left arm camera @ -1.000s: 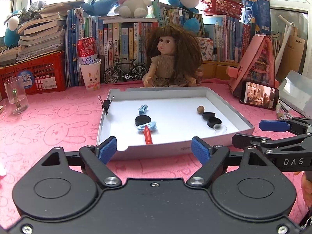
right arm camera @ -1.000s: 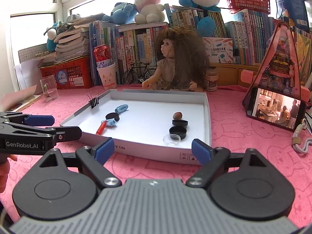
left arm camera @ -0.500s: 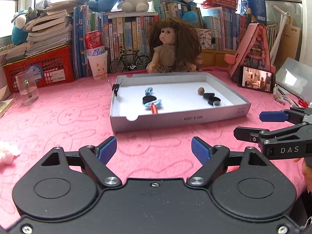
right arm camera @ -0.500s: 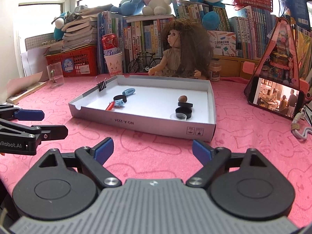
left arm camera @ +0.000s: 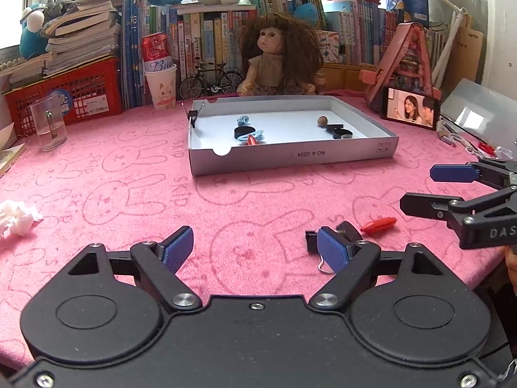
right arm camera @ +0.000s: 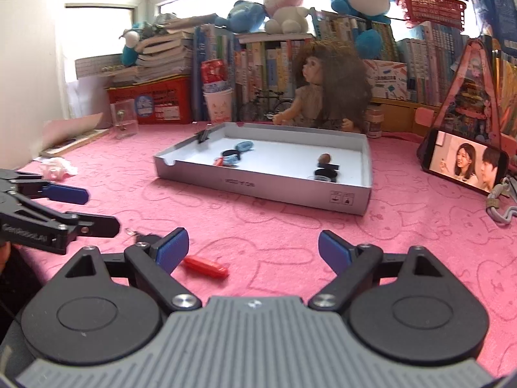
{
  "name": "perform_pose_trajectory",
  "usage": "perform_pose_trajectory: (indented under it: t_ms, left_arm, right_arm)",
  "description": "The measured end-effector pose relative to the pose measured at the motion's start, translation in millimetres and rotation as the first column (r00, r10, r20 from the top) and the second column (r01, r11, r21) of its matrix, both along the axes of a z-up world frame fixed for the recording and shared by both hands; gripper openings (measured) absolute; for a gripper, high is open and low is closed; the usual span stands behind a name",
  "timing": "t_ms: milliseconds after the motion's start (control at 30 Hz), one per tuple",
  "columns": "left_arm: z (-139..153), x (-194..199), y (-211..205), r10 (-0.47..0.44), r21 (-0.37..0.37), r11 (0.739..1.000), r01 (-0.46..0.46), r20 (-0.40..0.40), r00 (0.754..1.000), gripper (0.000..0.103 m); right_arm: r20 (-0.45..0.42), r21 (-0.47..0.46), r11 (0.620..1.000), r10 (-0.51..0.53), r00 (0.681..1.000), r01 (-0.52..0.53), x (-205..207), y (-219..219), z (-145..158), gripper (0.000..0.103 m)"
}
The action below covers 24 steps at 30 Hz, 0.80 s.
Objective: Organize rigid objects
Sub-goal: 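Withdraw both open grippers from the tray toward the remaining items on the table, then grasp the black binder clip with left gripper while right gripper grasps a brown nut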
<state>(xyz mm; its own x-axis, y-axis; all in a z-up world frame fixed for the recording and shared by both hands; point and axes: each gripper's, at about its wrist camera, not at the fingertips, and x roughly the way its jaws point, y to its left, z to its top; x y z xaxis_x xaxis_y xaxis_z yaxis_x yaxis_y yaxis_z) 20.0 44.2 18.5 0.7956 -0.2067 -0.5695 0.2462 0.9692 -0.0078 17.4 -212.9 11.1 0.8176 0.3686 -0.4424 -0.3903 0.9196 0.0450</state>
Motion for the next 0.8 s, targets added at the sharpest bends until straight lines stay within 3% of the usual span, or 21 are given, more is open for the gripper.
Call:
perform_pose_trajectory:
  t_ms: [267, 467, 533, 600, 800]
  left_arm:
    - [-8, -7, -8, -0.06, -0.018, 0.998, 0.059, -0.036, 0.998, 0.068]
    - [-12, -2, -18, -0.074, -0.023, 0.997, 0.073, -0.045, 0.996, 0.055]
    - [-13, 1, -20, -0.075, -0.026, 0.997, 0.073, -0.049, 0.996, 0.053]
    - [-14, 3, -23, -0.075, -0.027, 0.997, 0.074, -0.051, 0.996, 0.051]
    - [-17, 7, -33, -0.066, 0.001, 0.998, 0.066, -0.032, 0.997, 0.049]
  right_arm:
    - [-0.021, -0.063, 0.982, 0.179, 0.984, -0.18, -26, 24, -10, 0.077]
    - [-0.052, -0.056, 0.973, 0.219, 0.974, -0.222, -26, 34, -16, 0.048]
    - [-0.053, -0.064, 0.974, 0.216, 0.975, -0.219, -26, 36, -18, 0.032]
    - [-0.046, -0.065, 0.976, 0.203, 0.978, -0.205, -27, 34, -19, 0.025]
    - [-0.005, -0.053, 0.991, 0.127, 0.992, -0.127, -24, 25, -16, 0.025]
